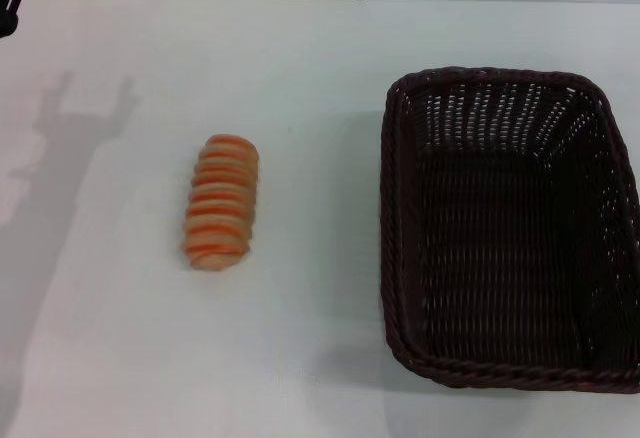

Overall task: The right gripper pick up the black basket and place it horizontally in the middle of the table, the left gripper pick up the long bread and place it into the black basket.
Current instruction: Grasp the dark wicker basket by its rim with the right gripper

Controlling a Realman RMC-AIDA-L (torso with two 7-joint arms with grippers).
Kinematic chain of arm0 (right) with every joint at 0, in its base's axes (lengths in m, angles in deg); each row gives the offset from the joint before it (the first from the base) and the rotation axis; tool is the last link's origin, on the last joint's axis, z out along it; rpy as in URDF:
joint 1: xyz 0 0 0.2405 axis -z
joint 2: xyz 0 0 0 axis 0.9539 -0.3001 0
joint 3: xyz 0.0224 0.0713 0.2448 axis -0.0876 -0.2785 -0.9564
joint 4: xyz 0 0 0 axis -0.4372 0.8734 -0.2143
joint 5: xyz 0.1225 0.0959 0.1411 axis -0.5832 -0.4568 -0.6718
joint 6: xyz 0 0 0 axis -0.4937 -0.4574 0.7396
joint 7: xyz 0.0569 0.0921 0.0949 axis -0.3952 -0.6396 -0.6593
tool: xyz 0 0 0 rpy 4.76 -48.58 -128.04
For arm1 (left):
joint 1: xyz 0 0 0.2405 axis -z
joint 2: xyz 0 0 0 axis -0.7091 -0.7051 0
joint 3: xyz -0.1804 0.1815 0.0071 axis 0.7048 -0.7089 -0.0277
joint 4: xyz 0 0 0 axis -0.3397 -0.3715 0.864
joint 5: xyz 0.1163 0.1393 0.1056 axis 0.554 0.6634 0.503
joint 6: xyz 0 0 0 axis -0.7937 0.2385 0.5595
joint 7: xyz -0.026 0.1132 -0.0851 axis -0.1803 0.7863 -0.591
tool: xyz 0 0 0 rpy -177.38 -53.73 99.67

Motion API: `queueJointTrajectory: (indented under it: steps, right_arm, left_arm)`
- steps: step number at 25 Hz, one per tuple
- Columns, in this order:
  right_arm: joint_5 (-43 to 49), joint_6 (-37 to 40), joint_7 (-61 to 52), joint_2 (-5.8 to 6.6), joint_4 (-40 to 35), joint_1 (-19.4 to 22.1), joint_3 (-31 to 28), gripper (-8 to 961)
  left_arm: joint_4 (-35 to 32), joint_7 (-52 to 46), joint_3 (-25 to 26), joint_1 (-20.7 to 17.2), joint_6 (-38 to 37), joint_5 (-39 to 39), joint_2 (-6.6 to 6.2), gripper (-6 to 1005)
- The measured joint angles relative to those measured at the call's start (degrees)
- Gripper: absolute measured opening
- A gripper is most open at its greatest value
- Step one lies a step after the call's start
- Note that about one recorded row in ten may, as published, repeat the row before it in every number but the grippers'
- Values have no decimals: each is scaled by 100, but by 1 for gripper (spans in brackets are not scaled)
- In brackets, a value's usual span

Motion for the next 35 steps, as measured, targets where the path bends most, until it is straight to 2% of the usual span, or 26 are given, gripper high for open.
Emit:
queueJointTrajectory:
  steps: [14,22,26,28,29,35]
  right_arm:
    - [27,-68,1,0,-1,7,29,726]
    - [20,-411,46,19,-174,137,0,725]
    - [15,-909,495,31,-701,431,-216,725]
    - [8,-1468,1152,9,-1338,762,-409,725]
    - [8,-1468,1152,9,-1338,762,-409,725]
    - [10,-2710,1485,15,-2759,1514,-517,726]
  left_arm:
    - [36,-99,-9,-35,0,9,0,862]
    - [-3,-165,-9,-26,0,27,0,862]
    - [-7,-166,-9,-10,0,28,0,862]
    - [0,-167,-9,-4,3,27,0,862]
    - [0,-167,-9,-4,3,27,0,862]
    - [-7,-167,-9,54,31,30,-6,862]
